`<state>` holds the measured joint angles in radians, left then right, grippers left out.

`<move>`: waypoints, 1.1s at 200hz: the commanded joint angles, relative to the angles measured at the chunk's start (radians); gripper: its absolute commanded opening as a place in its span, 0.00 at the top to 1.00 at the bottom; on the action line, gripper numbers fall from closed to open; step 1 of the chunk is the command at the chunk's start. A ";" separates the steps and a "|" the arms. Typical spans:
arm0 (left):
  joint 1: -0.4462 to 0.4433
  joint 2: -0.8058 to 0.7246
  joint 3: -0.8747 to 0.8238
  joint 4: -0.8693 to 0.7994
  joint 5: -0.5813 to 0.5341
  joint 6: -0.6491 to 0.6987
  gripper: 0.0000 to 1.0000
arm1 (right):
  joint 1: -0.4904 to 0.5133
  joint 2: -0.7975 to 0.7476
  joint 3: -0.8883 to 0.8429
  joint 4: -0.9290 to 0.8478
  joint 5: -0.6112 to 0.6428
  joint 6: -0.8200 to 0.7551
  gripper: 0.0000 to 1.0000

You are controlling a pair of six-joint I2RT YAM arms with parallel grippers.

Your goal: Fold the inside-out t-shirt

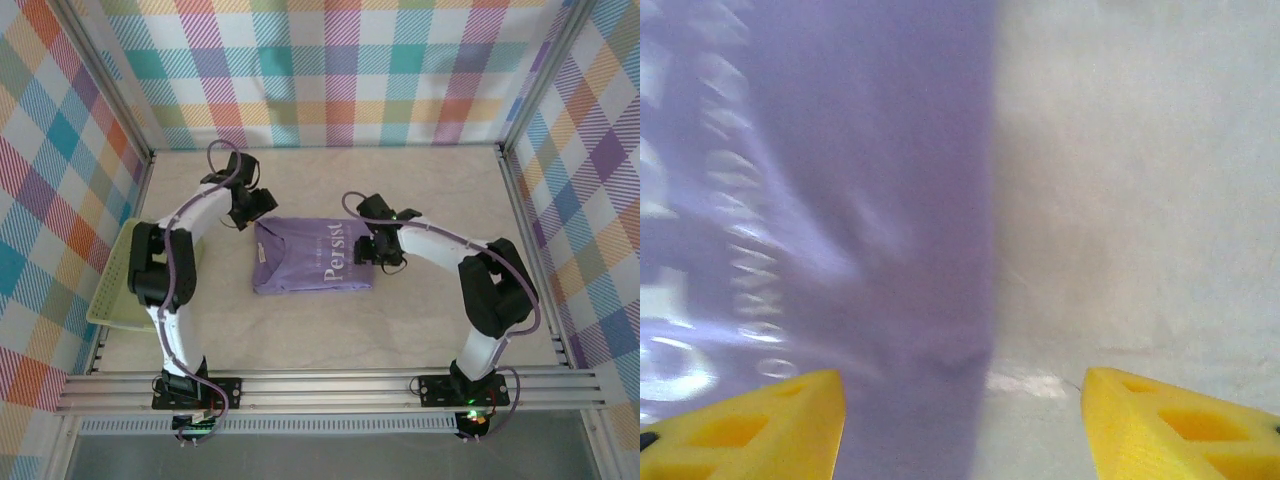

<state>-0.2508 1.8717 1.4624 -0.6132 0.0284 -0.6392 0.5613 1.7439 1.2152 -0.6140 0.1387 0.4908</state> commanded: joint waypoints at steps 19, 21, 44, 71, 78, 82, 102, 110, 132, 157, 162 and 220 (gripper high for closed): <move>-0.185 -0.266 -0.210 -0.062 -0.146 -0.026 0.22 | -0.011 0.118 0.218 0.028 -0.104 -0.085 0.36; -0.194 -0.274 -0.222 -0.056 -0.144 -0.033 0.22 | -0.010 0.130 0.230 0.028 -0.110 -0.085 0.36; -0.288 -0.326 -0.364 0.053 -0.102 -0.107 0.24 | -0.010 0.262 0.379 0.002 -0.139 -0.084 0.37; -0.285 -0.294 -0.453 0.113 -0.113 -0.149 0.32 | -0.020 0.383 0.492 -0.057 -0.101 -0.075 0.38; -0.274 -0.275 -0.462 0.127 -0.106 -0.148 0.34 | -0.028 0.399 0.497 -0.063 -0.101 -0.069 0.38; -0.267 -0.263 -0.467 0.135 -0.105 -0.145 0.35 | -0.033 0.407 0.492 -0.064 -0.102 -0.066 0.39; -0.232 -0.201 -0.467 0.153 -0.104 -0.118 0.40 | -0.052 0.397 0.423 -0.058 -0.096 -0.042 0.39; -0.219 -0.176 -0.455 0.153 -0.111 -0.101 0.41 | -0.053 0.376 0.380 -0.054 -0.086 -0.034 0.40; -0.196 -0.093 -0.373 0.126 -0.133 -0.021 0.43 | -0.051 0.272 0.204 -0.009 -0.088 0.011 0.40; -0.197 0.039 -0.204 0.075 -0.120 0.085 0.46 | -0.025 0.109 -0.044 0.059 -0.110 0.092 0.39; -0.200 0.063 -0.171 0.069 -0.102 0.105 0.46 | -0.012 0.076 -0.094 0.073 -0.114 0.110 0.40; -0.314 0.182 0.171 -0.090 -0.017 0.282 0.37 | 0.225 -0.235 -0.376 0.068 -0.099 0.315 0.40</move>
<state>-0.5053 2.0605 1.5394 -0.5953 -0.0383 -0.4633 0.7189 1.6005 0.8845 -0.5014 0.0483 0.6941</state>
